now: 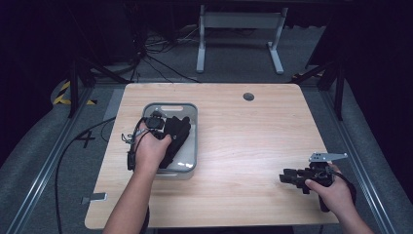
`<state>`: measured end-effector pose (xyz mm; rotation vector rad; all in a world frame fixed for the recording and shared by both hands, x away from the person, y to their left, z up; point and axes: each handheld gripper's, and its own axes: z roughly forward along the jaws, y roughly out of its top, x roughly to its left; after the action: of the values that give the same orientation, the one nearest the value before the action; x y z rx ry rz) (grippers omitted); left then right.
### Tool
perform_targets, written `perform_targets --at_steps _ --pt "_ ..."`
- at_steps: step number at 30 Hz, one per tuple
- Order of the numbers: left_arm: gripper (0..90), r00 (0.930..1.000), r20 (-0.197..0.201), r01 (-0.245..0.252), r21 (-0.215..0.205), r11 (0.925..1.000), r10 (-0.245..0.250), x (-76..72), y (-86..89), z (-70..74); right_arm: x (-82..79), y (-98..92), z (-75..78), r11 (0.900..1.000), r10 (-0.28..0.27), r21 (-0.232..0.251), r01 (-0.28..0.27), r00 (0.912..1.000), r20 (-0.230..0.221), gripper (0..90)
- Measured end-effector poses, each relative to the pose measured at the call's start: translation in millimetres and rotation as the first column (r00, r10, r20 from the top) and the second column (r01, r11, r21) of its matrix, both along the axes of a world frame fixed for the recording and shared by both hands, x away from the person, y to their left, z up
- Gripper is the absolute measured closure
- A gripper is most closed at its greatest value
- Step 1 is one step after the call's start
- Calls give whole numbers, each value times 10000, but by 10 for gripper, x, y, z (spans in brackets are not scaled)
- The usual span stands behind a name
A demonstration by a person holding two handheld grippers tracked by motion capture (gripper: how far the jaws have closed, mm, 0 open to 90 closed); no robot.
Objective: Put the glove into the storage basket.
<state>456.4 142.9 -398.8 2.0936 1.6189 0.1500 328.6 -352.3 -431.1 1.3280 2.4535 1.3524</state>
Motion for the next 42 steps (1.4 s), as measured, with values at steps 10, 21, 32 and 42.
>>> perform_targets --at_steps 10,21,32,42 --pt "401 9988 495 83 -289 9995 -69 -7 -12 42 60 39 3 9998 158 74 -159 9999 58 586" --pt "398 9776 1830 1228 -924 9881 -1044 -286 -91 401 109 58 6 9998 210 48 -210 9997 99 571" --pt "406 9110 2809 3485 -1323 9279 -3020 -801 -329 603 120 41 -16 9999 141 -54 -140 9998 157 560" --pt "403 8363 3327 5119 -1889 8380 -4358 -1195 -595 516 95 26 -26 9997 127 -214 -119 9992 372 537"
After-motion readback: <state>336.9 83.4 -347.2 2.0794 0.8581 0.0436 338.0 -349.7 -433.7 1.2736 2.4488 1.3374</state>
